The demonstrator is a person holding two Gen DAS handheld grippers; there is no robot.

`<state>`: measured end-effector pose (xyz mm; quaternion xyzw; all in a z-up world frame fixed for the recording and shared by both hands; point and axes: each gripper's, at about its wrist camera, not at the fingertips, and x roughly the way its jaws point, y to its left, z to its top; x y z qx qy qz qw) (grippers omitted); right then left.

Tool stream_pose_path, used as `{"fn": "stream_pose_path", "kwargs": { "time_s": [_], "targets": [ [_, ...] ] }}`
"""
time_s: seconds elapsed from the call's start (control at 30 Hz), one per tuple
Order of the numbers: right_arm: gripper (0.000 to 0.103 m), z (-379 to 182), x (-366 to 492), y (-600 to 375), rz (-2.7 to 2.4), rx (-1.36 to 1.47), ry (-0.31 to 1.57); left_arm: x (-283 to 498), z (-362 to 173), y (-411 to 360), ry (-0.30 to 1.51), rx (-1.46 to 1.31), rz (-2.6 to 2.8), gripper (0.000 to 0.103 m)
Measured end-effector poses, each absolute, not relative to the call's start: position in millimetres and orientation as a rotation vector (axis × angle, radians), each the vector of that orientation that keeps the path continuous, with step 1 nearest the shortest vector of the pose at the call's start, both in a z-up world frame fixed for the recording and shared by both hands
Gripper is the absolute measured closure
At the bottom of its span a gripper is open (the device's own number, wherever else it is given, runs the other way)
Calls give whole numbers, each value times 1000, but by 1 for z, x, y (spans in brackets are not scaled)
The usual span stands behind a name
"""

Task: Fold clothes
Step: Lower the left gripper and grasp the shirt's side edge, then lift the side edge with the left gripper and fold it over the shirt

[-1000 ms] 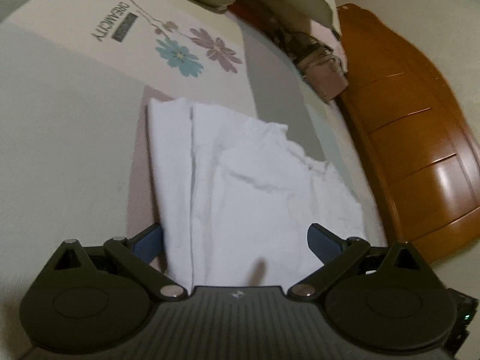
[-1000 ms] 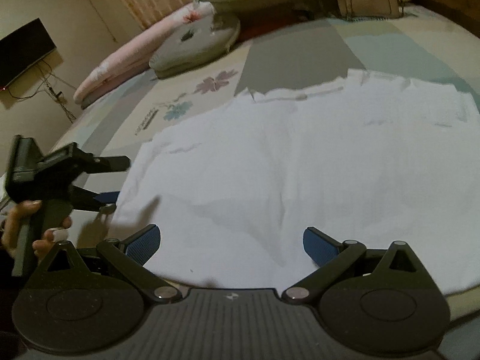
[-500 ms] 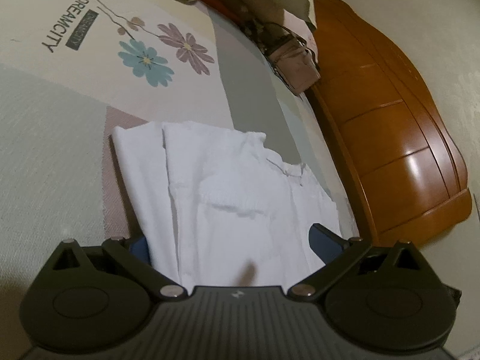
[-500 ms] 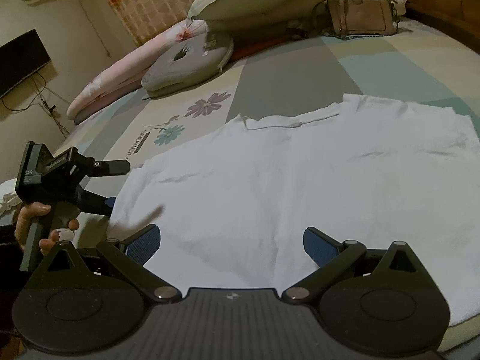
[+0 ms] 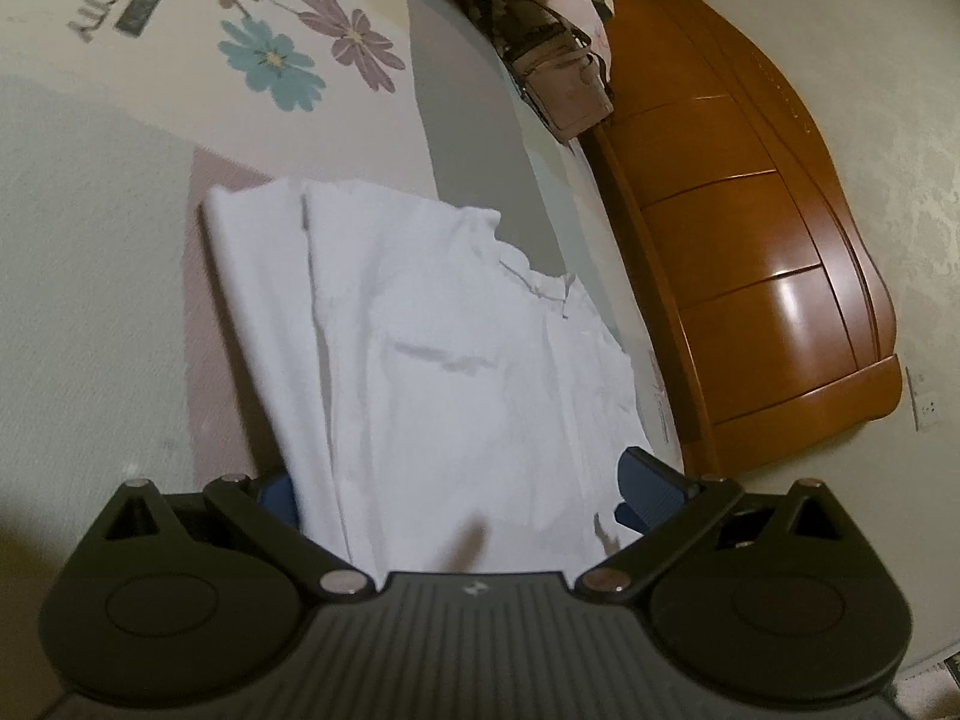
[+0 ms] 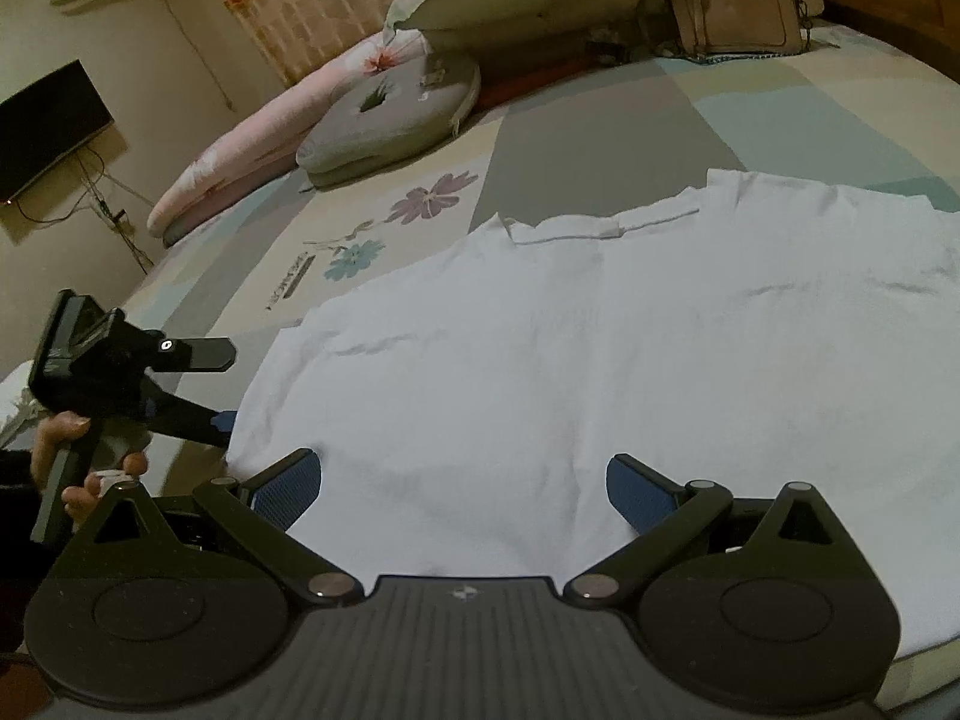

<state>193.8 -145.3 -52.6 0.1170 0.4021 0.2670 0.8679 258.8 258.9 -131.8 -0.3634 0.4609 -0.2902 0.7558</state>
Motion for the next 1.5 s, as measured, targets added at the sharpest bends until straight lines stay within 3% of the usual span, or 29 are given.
{"fn": "stream_pose_path", "kwargs": {
  "time_s": [0.5,0.8,0.9,0.97,1.07,1.5],
  "targets": [
    [0,-49,193,-148,569,255,835,247,-137,250,1054,-791,-763,1],
    [0,-49,192,-152,550,251,838,285,-142,236,1028,-804,-803,1],
    [0,-48,192,-155,540,249,834,277,-144,244,1020,-767,-763,25],
    [0,-50,193,-157,536,261,838,271,-153,258,1027,-805,-703,57],
    [0,-53,194,-157,537,267,847,267,-159,264,1044,-795,-621,92],
    [0,-60,191,-163,602,313,863,258,-120,231,1071,-541,-434,96]
  ]
}}
